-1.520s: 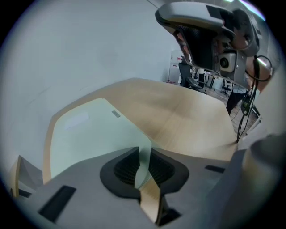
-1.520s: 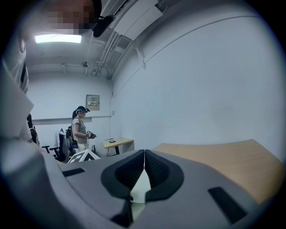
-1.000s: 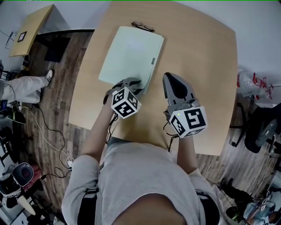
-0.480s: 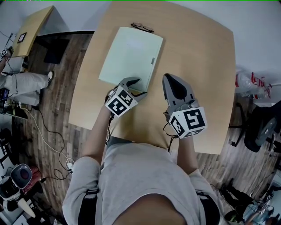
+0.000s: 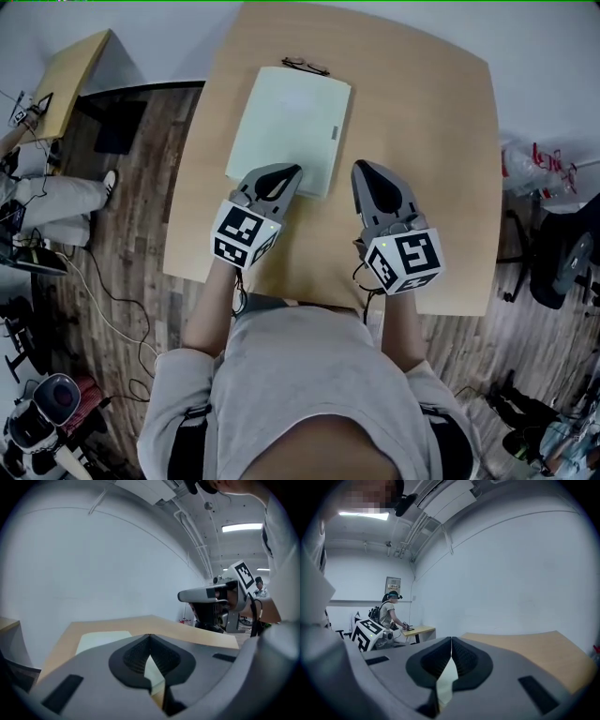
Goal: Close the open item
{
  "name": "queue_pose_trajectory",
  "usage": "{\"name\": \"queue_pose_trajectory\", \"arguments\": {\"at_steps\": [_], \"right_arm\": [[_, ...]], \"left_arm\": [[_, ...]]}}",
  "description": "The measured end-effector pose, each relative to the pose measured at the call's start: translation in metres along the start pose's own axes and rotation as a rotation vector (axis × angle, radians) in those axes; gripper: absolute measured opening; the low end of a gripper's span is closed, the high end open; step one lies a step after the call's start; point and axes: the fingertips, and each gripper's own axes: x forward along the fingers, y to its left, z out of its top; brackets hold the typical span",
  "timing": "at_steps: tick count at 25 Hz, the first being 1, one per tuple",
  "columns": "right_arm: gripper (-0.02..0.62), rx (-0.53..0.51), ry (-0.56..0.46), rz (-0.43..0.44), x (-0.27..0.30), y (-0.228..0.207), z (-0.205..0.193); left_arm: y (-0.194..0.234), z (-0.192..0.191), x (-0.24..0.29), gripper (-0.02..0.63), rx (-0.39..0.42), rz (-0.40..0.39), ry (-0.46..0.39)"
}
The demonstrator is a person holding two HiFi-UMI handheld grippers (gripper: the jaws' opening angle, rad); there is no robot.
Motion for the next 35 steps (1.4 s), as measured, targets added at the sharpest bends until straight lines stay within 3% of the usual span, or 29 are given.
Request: {"name": "queue_pose_trajectory", "arguments": {"at_steps": [13, 35], "right_arm": [[0.011, -0.013, -0.022, -0.154, -0.010, 0.064, 0.009], [0.011, -0.029, -0.077, -0.334, -0.017, 0.147, 0.013]], "left_arm": [[0.024, 0.050, -0.081, 0.015, 0.012, -0.004, -0.142], [0.062, 0.048, -0.169, 0.015, 0.067, -0.033, -0.213]]}}
